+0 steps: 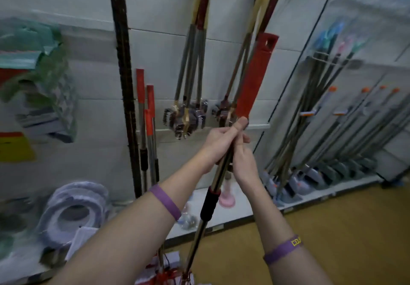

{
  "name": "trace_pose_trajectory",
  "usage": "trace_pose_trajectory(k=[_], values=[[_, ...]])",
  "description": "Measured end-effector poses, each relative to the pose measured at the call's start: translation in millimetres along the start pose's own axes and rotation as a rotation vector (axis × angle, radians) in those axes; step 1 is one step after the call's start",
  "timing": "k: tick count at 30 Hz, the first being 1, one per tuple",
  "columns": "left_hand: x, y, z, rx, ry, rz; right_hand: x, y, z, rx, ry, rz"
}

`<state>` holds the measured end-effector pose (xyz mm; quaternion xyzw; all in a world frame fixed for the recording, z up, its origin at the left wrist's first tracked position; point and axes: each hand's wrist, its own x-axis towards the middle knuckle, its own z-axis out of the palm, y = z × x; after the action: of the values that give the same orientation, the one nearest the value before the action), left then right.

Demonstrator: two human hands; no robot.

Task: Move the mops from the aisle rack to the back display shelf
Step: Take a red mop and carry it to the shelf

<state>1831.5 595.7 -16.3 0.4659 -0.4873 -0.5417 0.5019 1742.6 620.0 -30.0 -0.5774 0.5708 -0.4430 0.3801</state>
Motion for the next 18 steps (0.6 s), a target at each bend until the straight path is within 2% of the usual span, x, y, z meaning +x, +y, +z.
trace_pose_trajectory(k=[4, 7, 14, 18], values=[[-5, -3, 43, -0.088, -0.114, 0.006, -13, 11, -40, 0.115, 0.16, 0.046], [-9, -8, 76, -0.014, -0.218, -0.019, -20, 16, -71, 0.174, 0.236, 0.082], [-14, 7, 152, 0.094, -0.37, -0.121, -28, 21, -151, 0.103, 0.358, 0.038], [-9, 12, 209, 0.075, -0.464, -0.16, -27, 32, -206, 0.054, 0.437, 0.023]])
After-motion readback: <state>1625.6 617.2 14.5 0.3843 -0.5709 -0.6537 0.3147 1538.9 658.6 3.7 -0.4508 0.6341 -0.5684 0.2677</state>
